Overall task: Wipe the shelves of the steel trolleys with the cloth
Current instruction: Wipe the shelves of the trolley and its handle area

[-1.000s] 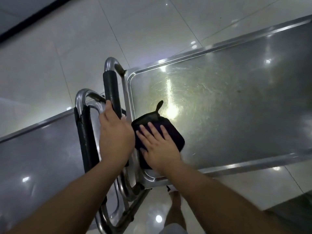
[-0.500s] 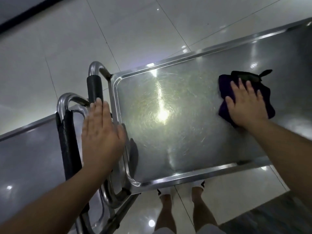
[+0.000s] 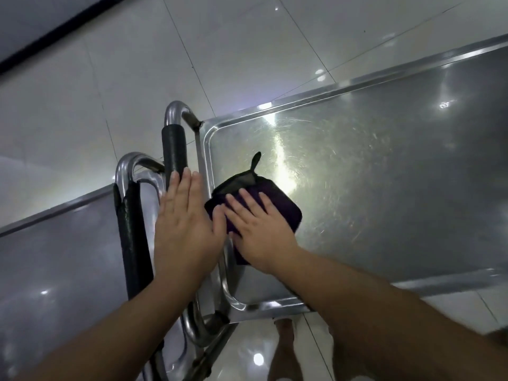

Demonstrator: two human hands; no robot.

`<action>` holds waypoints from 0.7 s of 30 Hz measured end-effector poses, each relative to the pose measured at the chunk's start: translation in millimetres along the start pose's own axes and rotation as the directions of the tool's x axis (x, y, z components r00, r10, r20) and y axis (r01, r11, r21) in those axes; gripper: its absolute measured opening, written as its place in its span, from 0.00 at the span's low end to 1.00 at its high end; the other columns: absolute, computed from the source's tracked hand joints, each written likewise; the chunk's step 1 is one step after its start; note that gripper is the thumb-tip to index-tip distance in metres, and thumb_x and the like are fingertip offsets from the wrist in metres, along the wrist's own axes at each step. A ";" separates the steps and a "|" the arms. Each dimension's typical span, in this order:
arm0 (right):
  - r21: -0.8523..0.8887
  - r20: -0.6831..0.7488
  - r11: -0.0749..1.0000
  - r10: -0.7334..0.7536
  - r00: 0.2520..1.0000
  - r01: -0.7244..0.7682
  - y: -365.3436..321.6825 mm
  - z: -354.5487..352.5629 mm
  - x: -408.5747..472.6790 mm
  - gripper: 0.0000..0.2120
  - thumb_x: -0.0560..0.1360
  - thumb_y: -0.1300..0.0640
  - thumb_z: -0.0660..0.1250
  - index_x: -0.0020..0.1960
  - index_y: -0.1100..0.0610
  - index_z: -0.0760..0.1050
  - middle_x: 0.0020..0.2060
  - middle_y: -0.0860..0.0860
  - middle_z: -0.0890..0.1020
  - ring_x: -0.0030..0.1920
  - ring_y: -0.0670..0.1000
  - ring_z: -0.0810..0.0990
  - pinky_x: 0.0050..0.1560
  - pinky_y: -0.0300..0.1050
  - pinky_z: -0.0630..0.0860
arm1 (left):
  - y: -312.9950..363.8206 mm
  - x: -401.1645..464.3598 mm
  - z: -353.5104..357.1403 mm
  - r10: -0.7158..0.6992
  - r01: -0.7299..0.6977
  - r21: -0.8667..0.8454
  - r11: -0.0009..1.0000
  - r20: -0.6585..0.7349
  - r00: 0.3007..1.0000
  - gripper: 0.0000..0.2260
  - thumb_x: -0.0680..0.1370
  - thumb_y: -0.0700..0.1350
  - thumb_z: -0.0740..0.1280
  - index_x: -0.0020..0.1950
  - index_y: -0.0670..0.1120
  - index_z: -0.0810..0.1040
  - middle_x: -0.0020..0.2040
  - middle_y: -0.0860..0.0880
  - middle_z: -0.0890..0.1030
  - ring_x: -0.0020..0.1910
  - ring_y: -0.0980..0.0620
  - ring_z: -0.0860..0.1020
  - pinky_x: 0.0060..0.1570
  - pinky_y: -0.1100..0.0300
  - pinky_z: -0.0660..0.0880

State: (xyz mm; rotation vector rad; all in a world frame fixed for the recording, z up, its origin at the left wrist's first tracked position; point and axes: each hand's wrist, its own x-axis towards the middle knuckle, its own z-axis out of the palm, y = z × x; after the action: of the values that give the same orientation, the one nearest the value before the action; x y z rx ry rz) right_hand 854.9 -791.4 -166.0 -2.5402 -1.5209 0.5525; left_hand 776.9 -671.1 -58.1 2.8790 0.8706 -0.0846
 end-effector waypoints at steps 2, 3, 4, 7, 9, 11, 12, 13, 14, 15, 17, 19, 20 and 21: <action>-0.028 0.020 0.998 -0.063 0.998 0.064 -4.6 -1.3 13.4 0.30 0.85 0.41 0.44 0.85 0.48 0.50 0.84 0.47 0.50 0.84 0.53 0.43 0.80 0.62 0.41 | -1.7 0.8 -0.7 -0.007 0.007 -0.018 1.000 -0.008 1.000 0.31 0.85 0.54 0.59 0.86 0.45 0.53 0.86 0.47 0.54 0.85 0.53 0.45 0.83 0.49 0.46; -0.037 0.021 0.997 -0.069 0.997 0.070 -0.4 -2.9 18.6 0.30 0.85 0.40 0.44 0.85 0.47 0.51 0.84 0.47 0.50 0.84 0.52 0.43 0.80 0.62 0.41 | -3.2 1.3 -1.1 -0.008 0.008 -0.020 1.000 -0.010 1.000 0.31 0.85 0.53 0.59 0.86 0.45 0.54 0.86 0.47 0.54 0.85 0.53 0.46 0.83 0.50 0.46; -0.034 0.013 0.998 -0.056 0.998 0.056 7.4 -5.5 21.8 0.29 0.85 0.40 0.44 0.84 0.46 0.50 0.84 0.46 0.50 0.83 0.51 0.43 0.80 0.62 0.41 | -4.8 1.4 -1.6 -0.005 0.004 -0.017 1.000 -0.012 1.000 0.31 0.86 0.53 0.59 0.85 0.45 0.54 0.86 0.47 0.54 0.85 0.53 0.46 0.83 0.50 0.46; -0.007 -0.043 0.995 0.103 0.994 -0.103 59.8 -20.0 22.8 0.29 0.84 0.40 0.45 0.84 0.44 0.50 0.84 0.44 0.50 0.83 0.50 0.45 0.81 0.61 0.43 | -6.6 -0.3 -2.2 0.012 -0.012 -0.027 1.000 -0.011 1.000 0.31 0.86 0.57 0.55 0.85 0.45 0.54 0.86 0.47 0.54 0.85 0.54 0.45 0.82 0.52 0.45; 0.019 -0.077 0.967 0.253 0.964 -0.253 116.8 -38.7 17.5 0.30 0.84 0.41 0.49 0.84 0.44 0.51 0.84 0.44 0.52 0.83 0.50 0.48 0.81 0.60 0.46 | -6.6 -0.2 -1.7 0.007 -0.008 -0.038 0.999 -0.003 1.000 0.32 0.85 0.59 0.53 0.86 0.45 0.54 0.86 0.47 0.54 0.85 0.55 0.44 0.82 0.52 0.44; 0.042 -0.103 0.904 0.428 0.898 -0.426 183.5 -60.3 -1.1 0.30 0.84 0.41 0.49 0.84 0.45 0.51 0.84 0.46 0.52 0.83 0.51 0.49 0.81 0.60 0.48 | -7.1 0.4 -1.3 0.006 -0.006 -0.040 0.999 0.001 1.000 0.33 0.84 0.59 0.53 0.86 0.45 0.54 0.86 0.48 0.54 0.85 0.55 0.44 0.82 0.53 0.44; 0.051 -0.109 0.862 0.507 0.855 -0.505 216.4 -69.6 -14.0 0.30 0.84 0.40 0.47 0.84 0.46 0.50 0.84 0.47 0.51 0.83 0.52 0.48 0.81 0.61 0.48 | -7.5 0.5 -1.3 0.006 -0.006 -0.041 0.999 0.000 1.000 0.33 0.84 0.59 0.53 0.86 0.46 0.53 0.86 0.48 0.53 0.84 0.55 0.44 0.82 0.53 0.43; 0.065 -0.112 0.816 0.578 0.808 -0.575 247.2 -78.1 -28.0 0.31 0.84 0.40 0.46 0.85 0.47 0.48 0.84 0.48 0.50 0.83 0.53 0.48 0.81 0.61 0.48 | -7.8 0.3 -1.2 0.007 -0.007 -0.039 0.999 -0.002 1.000 0.33 0.84 0.59 0.53 0.86 0.46 0.53 0.86 0.48 0.53 0.84 0.56 0.43 0.82 0.54 0.43; 0.090 -0.112 0.762 0.647 0.754 -0.641 273.5 -85.2 -41.7 0.31 0.84 0.40 0.45 0.85 0.48 0.48 0.84 0.49 0.49 0.83 0.54 0.47 0.81 0.62 0.48 | -7.9 0.1 -1.1 0.010 -0.010 -0.034 0.999 -0.003 1.000 0.33 0.84 0.59 0.53 0.86 0.46 0.53 0.86 0.48 0.53 0.84 0.56 0.43 0.81 0.54 0.42; 0.121 -0.109 0.701 0.713 0.692 -0.703 294.3 -91.4 -53.1 0.31 0.85 0.41 0.45 0.85 0.49 0.48 0.84 0.49 0.49 0.83 0.55 0.47 0.81 0.62 0.48 | -7.8 -0.1 -0.9 0.013 -0.013 -0.032 0.999 -0.005 1.000 0.33 0.84 0.59 0.53 0.86 0.46 0.54 0.86 0.48 0.53 0.84 0.56 0.43 0.81 0.54 0.42; 0.175 -0.097 0.590 0.807 0.583 -0.788 316.1 -98.4 -62.6 0.31 0.85 0.42 0.47 0.85 0.51 0.48 0.84 0.50 0.49 0.83 0.56 0.46 0.81 0.63 0.47 | -6.9 -0.3 -0.5 0.014 -0.015 -0.038 0.999 -0.015 1.000 0.33 0.84 0.59 0.53 0.85 0.45 0.54 0.86 0.47 0.54 0.84 0.55 0.44 0.82 0.53 0.43; 0.198 -0.096 0.535 0.844 0.527 -0.821 314.9 -98.6 -54.5 0.31 0.85 0.42 0.46 0.85 0.52 0.48 0.84 0.51 0.49 0.83 0.57 0.46 0.81 0.63 0.47 | -5.8 0.0 -0.5 0.013 -0.013 -0.037 0.999 -0.020 1.000 0.34 0.84 0.59 0.55 0.85 0.44 0.54 0.85 0.46 0.55 0.85 0.54 0.44 0.82 0.50 0.45; 0.205 -0.099 0.524 0.851 0.515 -0.827 308.7 -97.8 -47.1 0.32 0.84 0.42 0.46 0.85 0.53 0.48 0.84 0.52 0.49 0.83 0.58 0.46 0.81 0.63 0.47 | -4.9 -0.2 -0.7 0.015 -0.015 -0.031 0.999 -0.018 1.000 0.34 0.83 0.59 0.56 0.85 0.44 0.54 0.85 0.45 0.55 0.85 0.53 0.45 0.82 0.49 0.46; 0.208 -0.104 0.527 0.849 0.518 -0.824 299.7 -96.4 -36.8 0.32 0.84 0.42 0.46 0.85 0.53 0.48 0.84 0.52 0.49 0.83 0.58 0.46 0.81 0.63 0.48 | -4.4 -0.5 -0.9 0.018 -0.019 -0.023 1.000 -0.017 1.000 0.34 0.83 0.59 0.57 0.85 0.43 0.55 0.85 0.45 0.56 0.85 0.52 0.45 0.82 0.49 0.47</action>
State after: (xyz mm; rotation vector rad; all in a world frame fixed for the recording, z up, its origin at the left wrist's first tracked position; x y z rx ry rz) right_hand 1122.4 -961.3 -155.9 -2.9650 -0.0420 0.4270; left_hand 774.1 -667.6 -57.6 2.8699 0.8420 -0.0485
